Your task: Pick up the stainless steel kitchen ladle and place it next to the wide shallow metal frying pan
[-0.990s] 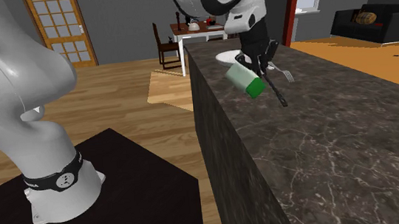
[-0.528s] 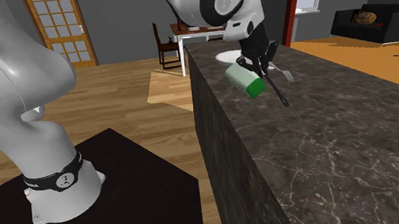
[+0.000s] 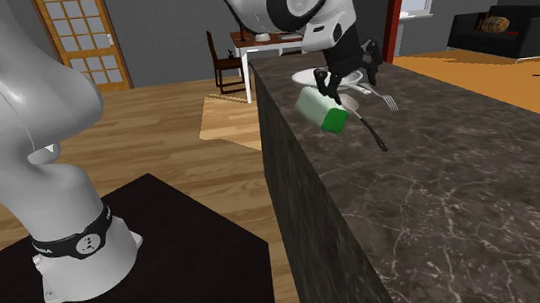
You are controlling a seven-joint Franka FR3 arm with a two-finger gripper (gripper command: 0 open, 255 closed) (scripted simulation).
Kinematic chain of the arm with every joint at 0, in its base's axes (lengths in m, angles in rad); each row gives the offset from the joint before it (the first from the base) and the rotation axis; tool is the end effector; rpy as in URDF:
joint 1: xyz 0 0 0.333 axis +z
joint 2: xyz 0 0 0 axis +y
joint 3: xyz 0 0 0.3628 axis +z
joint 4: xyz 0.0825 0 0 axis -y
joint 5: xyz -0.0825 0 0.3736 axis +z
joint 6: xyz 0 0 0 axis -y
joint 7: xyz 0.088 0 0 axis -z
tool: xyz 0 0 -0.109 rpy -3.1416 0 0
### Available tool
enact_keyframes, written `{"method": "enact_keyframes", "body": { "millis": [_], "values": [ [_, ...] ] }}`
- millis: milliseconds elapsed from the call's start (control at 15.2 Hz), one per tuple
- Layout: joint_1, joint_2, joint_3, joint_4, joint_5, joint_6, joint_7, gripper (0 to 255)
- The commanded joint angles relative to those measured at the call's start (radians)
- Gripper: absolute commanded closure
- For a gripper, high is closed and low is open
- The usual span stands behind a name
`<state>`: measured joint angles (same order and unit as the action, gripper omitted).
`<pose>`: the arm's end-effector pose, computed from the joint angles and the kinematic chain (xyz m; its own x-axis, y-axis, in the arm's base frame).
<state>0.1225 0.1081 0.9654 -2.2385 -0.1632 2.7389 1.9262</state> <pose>0.2662 0.4971 0.4410 0.7599 -0.6393 -0.1176 -0.6231 -0.6648 -0.4121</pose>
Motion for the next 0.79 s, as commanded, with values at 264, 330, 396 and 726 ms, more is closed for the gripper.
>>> {"method": "enact_keyframes", "body": {
  "millis": [264, 330, 396, 726],
  "values": [
    [-0.055, -0.144, 0.053, 0.033, 0.203, -0.443, -0.135, 0],
    [-0.050, -0.144, 0.049, 0.033, 0.203, -0.443, -0.134, 0],
    [-0.049, -0.144, 0.047, 0.033, 0.202, -0.443, -0.134, 0],
    [-0.048, -0.144, 0.047, 0.033, 0.202, -0.443, -0.134, 0]
  ]
}}
